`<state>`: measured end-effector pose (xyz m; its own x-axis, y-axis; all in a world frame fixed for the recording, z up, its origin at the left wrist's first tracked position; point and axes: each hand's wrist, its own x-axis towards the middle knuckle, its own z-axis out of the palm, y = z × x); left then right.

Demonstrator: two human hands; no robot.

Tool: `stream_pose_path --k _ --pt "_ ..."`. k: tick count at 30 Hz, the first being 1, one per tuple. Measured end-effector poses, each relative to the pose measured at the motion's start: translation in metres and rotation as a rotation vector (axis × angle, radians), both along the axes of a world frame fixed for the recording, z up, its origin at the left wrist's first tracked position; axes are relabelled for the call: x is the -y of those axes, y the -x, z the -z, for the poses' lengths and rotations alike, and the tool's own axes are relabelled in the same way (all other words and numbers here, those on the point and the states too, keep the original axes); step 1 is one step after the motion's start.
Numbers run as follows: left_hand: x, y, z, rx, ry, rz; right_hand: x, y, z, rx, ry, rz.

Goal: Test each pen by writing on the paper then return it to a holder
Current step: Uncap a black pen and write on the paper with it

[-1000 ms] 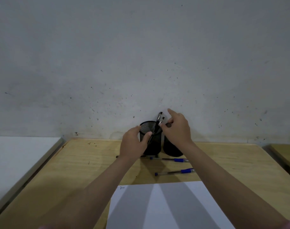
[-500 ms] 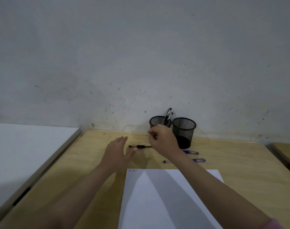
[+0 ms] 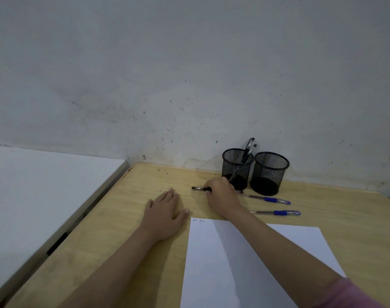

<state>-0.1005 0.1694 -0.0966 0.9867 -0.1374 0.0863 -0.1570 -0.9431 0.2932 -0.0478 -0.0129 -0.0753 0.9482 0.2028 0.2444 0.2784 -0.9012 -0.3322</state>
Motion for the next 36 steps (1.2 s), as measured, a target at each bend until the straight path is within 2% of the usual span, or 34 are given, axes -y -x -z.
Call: stream_pose_path --k 3,8,13,17,20,25,29,31,36 --pt "0.0 -0.001 0.0 0.012 0.025 -0.013 -0.001 -0.004 0.001 0.023 -0.067 0.0" --pt "0.001 0.001 -0.002 0.04 0.093 -0.029 -0.002 -0.007 -0.005 0.028 -0.05 -0.077" --pt "-0.004 0.005 -0.006 0.281 0.411 -0.018 -0.003 0.009 -0.016 0.192 -0.133 -0.169" --pt "0.008 0.013 -0.023 0.438 0.592 0.065 0.001 0.03 -0.022 0.342 -0.171 -0.238" --pt "0.023 0.019 -0.036 0.515 0.642 0.136 0.007 0.042 -0.031 0.43 -0.183 -0.26" --pt "0.036 0.029 -0.049 0.51 0.668 0.15 0.02 0.059 -0.043 0.567 -0.177 -0.236" --pt "0.045 0.038 -0.057 0.464 0.804 0.082 0.027 0.075 -0.043 0.732 -0.308 -0.167" --pt "0.049 0.04 -0.06 0.405 0.893 0.019 0.027 0.085 -0.041 0.675 -0.47 -0.11" --pt "0.057 0.042 -0.065 0.312 1.021 0.034 0.021 0.104 -0.046 0.118 -1.048 0.019"
